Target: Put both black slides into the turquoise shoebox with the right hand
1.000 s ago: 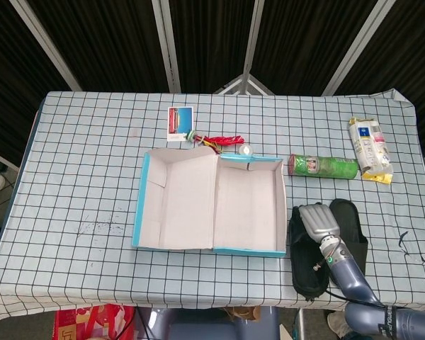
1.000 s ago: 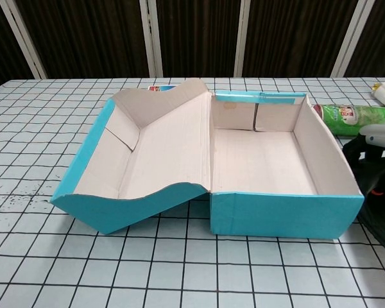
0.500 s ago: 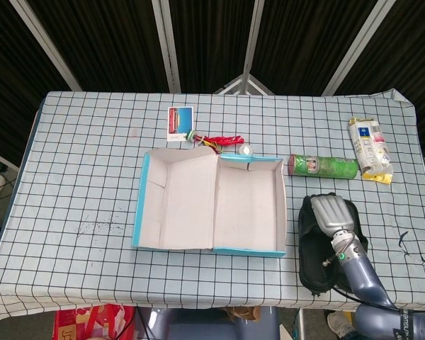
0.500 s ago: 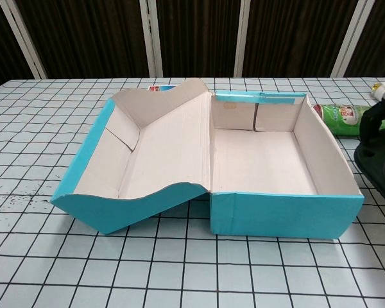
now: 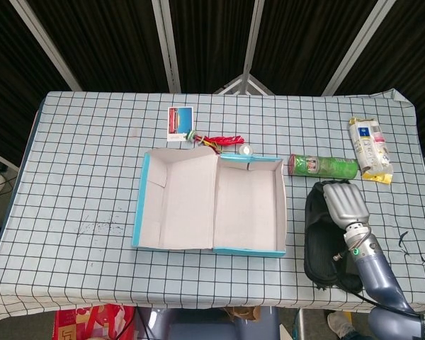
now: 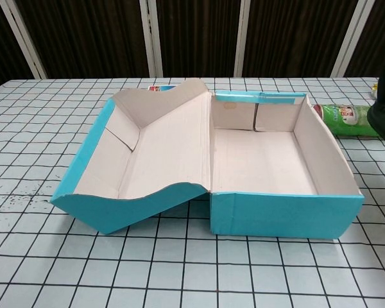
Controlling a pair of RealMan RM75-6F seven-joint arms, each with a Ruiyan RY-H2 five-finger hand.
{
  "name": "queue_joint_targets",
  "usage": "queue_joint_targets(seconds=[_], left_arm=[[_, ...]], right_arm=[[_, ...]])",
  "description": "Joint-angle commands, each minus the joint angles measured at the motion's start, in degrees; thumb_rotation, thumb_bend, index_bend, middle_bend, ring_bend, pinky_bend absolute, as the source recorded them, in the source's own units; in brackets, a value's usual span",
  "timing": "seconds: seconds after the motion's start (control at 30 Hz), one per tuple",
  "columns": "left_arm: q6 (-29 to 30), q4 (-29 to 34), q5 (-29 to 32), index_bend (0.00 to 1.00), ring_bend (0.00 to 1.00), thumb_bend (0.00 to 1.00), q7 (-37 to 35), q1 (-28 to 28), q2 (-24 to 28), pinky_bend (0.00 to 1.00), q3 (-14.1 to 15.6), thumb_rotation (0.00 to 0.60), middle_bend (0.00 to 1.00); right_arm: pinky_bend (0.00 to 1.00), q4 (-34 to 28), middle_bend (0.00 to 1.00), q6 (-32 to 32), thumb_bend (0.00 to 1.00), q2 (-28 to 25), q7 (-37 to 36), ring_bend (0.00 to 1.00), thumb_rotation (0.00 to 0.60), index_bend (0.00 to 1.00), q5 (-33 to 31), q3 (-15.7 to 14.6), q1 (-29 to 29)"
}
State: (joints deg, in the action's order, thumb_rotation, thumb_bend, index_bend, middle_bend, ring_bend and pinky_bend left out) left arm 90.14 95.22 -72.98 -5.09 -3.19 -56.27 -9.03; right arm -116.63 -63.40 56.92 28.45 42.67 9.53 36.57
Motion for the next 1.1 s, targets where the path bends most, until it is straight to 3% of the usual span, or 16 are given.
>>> queue_joint_targets(seconds=[0.03, 0.2, 0.47, 0.77, 1.1], left_arm=[[0.0, 0.0, 0.0, 0.08, 0.0, 0.37, -0.1, 0.0, 0.0, 0.09, 0.0, 0.6, 0.0], [-0.2, -0.1, -0.2, 0.08, 0.0, 0.37, -0.7, 0.0, 0.2, 0.09, 0.1, 0.6, 0.0], [-0.5, -0.5, 0.1, 0.08, 0.0, 0.37, -1.9, -0.1, 0.4, 0.09, 0.0, 0.6, 0.0], [-1.3, -0.6, 0.0, 0.08, 0.0, 0.37, -1.4, 0.3, 0.2, 0.09, 0.1, 0.6, 0.0], [-1.6, -0.6, 0.4, 0.08, 0.0, 0.37, -1.0, 0.6, 0.2, 0.09, 0.1, 0.6, 0.0]], right_arm=[[0.29, -3.0, 0.52, 0.8, 0.5, -1.7, -7.9, 0.5, 0.6, 0.46, 0.5, 3.7, -0.8], [0.29, -3.6, 0.52, -0.5, 0.5, 0.7, -18.9, 0.5, 0.6, 0.47, 2.4, 8.9, -1.7], [0.29, -0.9, 0.52, -7.6, 0.5, 12.1, -29.2, 0.5, 0.6, 0.48, 1.2, 14.8, -1.1], [0.29, 7.0, 0.52, -16.3, 0.5, 27.4, -30.3, 0.5, 0.6, 0.48, 4.2, 14.4, 0.4], [0.29, 18.5, 0.52, -18.5, 0.5, 40.4, -28.8, 0.5, 0.6, 0.49, 7.8, 13.2, 2.6]])
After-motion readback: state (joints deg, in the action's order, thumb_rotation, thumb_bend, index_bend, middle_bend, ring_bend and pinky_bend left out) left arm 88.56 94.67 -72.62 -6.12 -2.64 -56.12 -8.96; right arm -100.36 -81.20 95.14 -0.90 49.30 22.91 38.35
